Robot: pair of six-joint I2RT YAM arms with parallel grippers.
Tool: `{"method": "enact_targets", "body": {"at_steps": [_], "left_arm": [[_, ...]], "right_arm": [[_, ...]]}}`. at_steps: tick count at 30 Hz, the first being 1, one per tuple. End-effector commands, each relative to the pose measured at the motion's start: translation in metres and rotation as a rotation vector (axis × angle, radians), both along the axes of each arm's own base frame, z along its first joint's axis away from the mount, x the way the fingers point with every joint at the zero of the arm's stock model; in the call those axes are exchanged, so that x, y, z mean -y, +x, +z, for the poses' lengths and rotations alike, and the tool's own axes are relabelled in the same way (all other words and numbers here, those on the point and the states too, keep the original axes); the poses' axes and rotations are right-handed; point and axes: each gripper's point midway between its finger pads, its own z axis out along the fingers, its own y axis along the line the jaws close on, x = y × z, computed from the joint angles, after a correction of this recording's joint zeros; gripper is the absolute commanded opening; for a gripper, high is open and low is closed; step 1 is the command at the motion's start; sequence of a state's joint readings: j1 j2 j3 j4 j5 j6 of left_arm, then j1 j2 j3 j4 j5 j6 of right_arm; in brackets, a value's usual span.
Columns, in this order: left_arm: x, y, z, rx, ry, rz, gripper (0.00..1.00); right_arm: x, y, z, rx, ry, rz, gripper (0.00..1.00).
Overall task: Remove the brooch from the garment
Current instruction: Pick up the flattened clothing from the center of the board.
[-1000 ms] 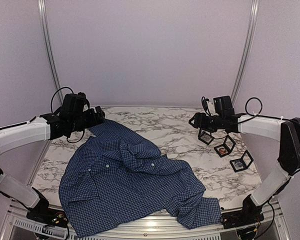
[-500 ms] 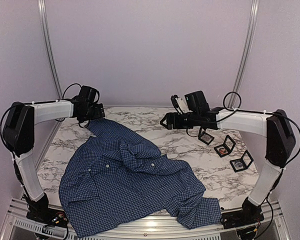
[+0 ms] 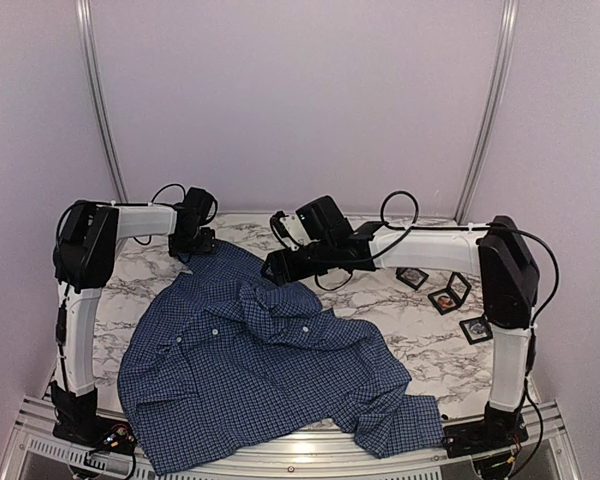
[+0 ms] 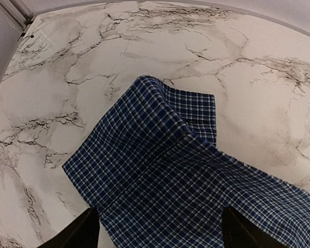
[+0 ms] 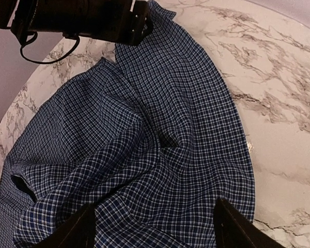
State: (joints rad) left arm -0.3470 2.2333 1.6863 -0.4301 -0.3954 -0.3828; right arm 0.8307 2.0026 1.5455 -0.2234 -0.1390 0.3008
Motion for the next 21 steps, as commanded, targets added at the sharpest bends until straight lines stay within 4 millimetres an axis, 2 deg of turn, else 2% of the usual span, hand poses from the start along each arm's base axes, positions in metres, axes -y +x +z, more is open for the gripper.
{"method": "enact_targets", "body": {"at_steps": [1,7,18,21], "left_arm": [[-0.008,-0.003,-0.014,-0.052,0.052,0.006,0.80],[-0.009,-0.004,-0.029,-0.079,0.071,0.006,0.69],[-0.011,-0.009,-0.049,-0.122,0.095,0.002,0.56],[-0.012,-0.011,-0.054,-0.134,0.102,0.002,0.49]], "right_arm": [[-0.015,-0.005,-0.008,0.008,-0.050,0.017,0.75],[-0.022,-0.013,-0.022,-0.016,-0.058,0.034,0.75],[-0.028,-0.024,-0.028,-0.027,-0.057,0.052,0.75],[-0.029,-0.027,-0.030,-0.030,-0.057,0.055,0.75]]}}
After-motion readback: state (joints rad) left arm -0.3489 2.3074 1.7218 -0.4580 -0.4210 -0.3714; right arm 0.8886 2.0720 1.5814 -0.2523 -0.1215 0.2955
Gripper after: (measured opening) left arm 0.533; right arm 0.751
